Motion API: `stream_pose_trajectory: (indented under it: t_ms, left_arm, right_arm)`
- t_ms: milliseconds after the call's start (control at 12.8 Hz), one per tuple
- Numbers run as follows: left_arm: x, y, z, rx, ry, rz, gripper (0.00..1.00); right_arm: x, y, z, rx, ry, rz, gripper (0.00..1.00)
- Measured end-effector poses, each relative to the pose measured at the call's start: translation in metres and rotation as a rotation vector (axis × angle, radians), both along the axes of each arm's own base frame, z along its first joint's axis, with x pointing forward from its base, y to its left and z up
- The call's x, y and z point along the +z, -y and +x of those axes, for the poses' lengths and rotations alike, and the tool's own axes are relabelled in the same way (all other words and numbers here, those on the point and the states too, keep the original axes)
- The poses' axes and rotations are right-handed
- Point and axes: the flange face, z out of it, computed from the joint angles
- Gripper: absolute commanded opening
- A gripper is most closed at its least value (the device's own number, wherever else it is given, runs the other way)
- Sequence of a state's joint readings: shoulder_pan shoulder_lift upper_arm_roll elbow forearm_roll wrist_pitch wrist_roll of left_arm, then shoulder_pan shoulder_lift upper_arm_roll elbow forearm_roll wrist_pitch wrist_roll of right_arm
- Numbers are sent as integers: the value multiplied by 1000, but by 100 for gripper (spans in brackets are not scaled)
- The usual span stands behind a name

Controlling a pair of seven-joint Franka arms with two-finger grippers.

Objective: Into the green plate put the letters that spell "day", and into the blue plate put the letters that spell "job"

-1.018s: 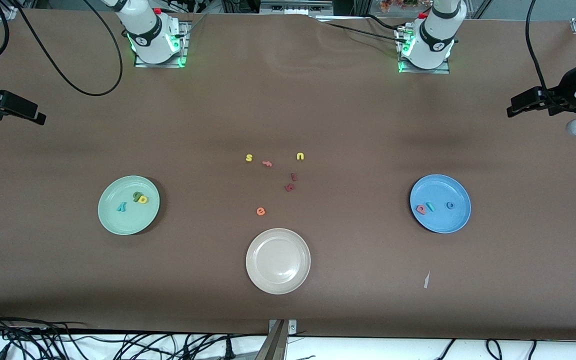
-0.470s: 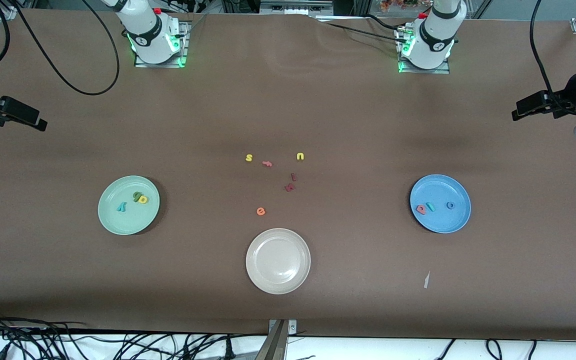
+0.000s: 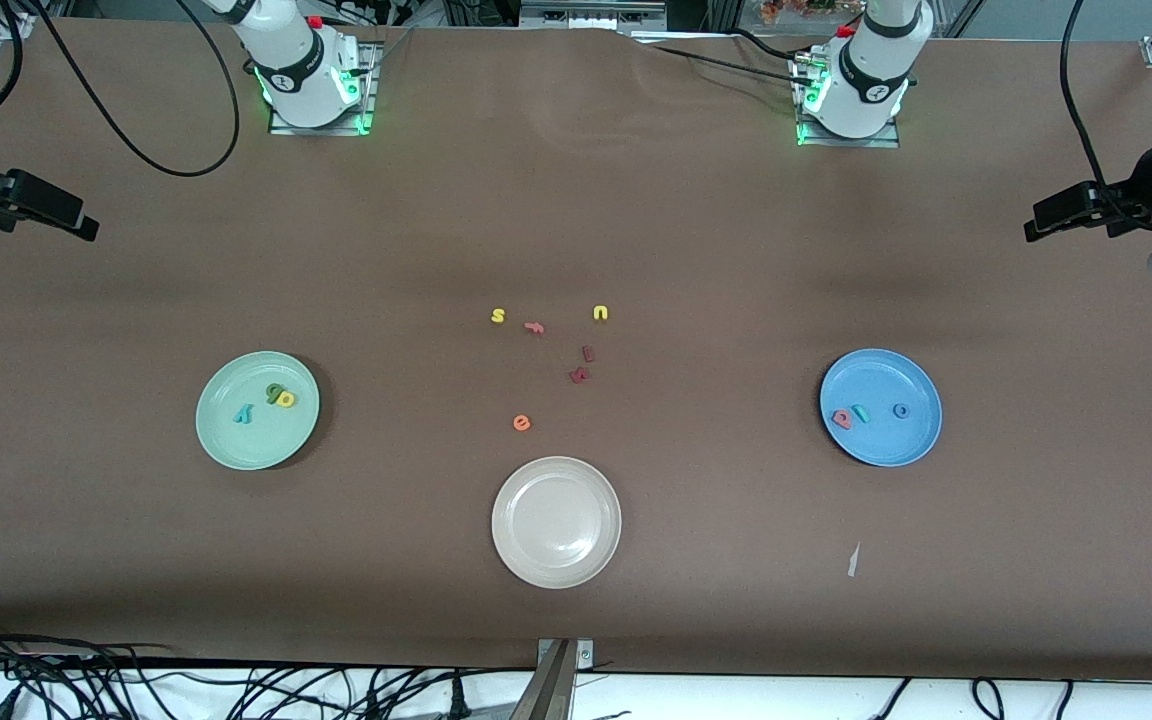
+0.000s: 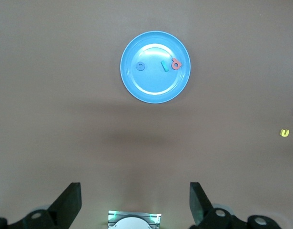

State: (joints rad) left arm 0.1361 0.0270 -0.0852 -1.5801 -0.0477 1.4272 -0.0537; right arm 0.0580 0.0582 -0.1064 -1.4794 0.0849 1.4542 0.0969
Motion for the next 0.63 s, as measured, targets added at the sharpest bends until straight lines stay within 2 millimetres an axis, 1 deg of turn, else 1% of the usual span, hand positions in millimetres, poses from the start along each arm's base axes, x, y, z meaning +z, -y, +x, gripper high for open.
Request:
stream_pose_trajectory:
  t_ms: [235, 392, 627]
  left_arm:
    - [-1, 0, 0, 0, -1, 0, 100]
    - [-2, 0, 1, 0, -4, -1, 100]
    - [-4, 0, 2, 0, -6, -1, 100]
  right_arm:
    - [-11, -4, 8, 10, -9, -3, 100]
    - [-14, -8, 10, 18, -8, -3, 100]
    - [-13, -37, 11, 68, -3, -11, 100]
